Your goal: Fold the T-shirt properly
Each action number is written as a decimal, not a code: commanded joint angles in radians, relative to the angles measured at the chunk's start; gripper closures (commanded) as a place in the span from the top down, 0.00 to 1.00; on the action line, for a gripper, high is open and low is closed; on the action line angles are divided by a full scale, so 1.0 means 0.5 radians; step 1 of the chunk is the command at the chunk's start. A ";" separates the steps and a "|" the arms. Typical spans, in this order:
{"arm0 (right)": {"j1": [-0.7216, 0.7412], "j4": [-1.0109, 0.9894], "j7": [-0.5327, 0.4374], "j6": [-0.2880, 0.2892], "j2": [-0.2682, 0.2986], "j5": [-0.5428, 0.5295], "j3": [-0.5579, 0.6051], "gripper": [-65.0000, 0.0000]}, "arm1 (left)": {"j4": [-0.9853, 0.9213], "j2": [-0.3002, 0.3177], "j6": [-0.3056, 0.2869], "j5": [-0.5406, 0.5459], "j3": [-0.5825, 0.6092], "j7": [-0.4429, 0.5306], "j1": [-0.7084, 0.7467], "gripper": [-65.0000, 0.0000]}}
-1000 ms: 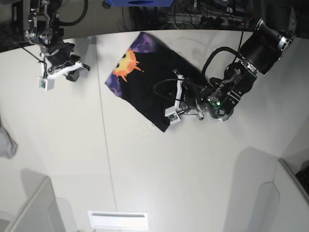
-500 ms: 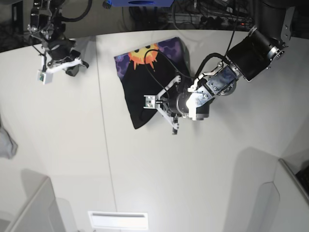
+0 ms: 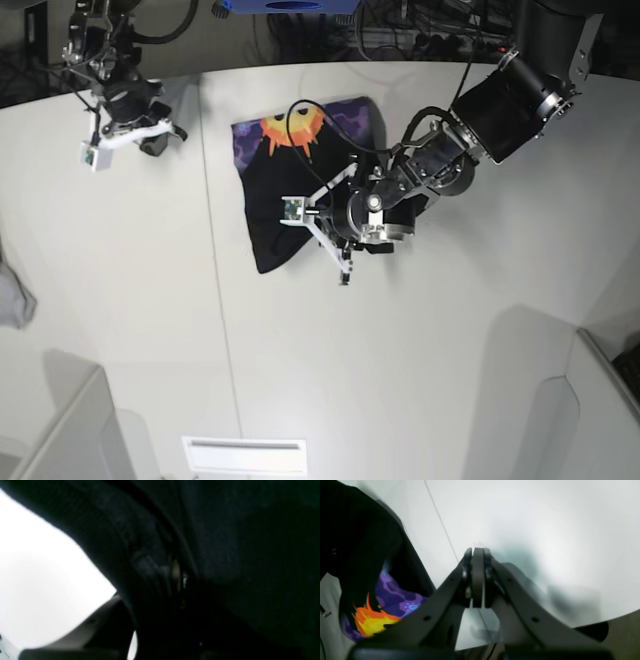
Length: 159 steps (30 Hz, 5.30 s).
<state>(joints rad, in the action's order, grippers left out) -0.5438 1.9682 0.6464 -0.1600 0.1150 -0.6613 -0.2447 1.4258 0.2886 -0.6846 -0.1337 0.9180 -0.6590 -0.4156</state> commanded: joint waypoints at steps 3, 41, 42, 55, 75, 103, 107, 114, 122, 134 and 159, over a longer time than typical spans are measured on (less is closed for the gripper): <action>0.000 0.027 -0.036 0.006 0.014 -0.011 -0.009 0.00 | 0.001 0.007 -0.027 0.014 0.004 0.064 -0.033 0.00; -0.049 0.024 -0.036 0.006 -0.084 -0.011 -0.086 0.00 | -0.085 0.017 -0.027 0.020 0.439 0.399 -0.339 0.00; -0.049 0.024 -0.036 0.006 -0.084 -0.011 -0.086 0.00 | -0.085 0.014 -0.027 0.020 0.436 0.399 -0.343 0.00; -0.056 0.024 -0.036 0.006 -0.084 -0.011 -0.080 0.00 | -0.085 0.007 -0.027 0.023 0.357 0.399 -0.370 0.57; -0.071 0.027 -0.033 0.006 -0.078 -0.011 -0.071 0.00 | 0.114 -0.121 -0.027 0.042 -0.297 0.267 -0.349 0.67; -0.485 0.110 -0.684 0.536 -0.066 1.094 0.153 0.00 | 0.992 0.152 -0.027 0.045 -2.037 1.062 1.947 0.00; -0.550 0.110 -0.687 0.650 -0.066 1.214 0.153 0.00 | 0.937 0.152 -0.027 0.045 -2.089 1.191 2.158 0.00; -0.798 0.107 -0.671 0.788 -0.066 1.662 0.153 0.00 | 0.774 0.149 -0.027 0.045 -2.190 1.335 2.481 0.00; -1.059 0.100 -0.447 0.791 -0.060 1.766 0.169 0.00 | 0.587 0.044 -0.027 0.042 -2.335 1.344 2.763 0.00; -0.930 -0.421 -0.242 0.791 0.137 1.757 0.528 0.00 | -0.380 -0.158 -0.027 0.020 -2.206 1.642 2.545 0.00; 0.463 -3.220 -1.334 0.791 0.186 0.928 1.292 0.00 | -2.565 -0.306 0.475 0.039 -1.454 1.964 1.333 0.00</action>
<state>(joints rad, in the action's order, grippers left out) -0.2924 0.3489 -0.0368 0.2287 0.1955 -0.2016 0.4015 0.1410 0.1394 -0.4404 -0.1146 0.1905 0.3176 0.2390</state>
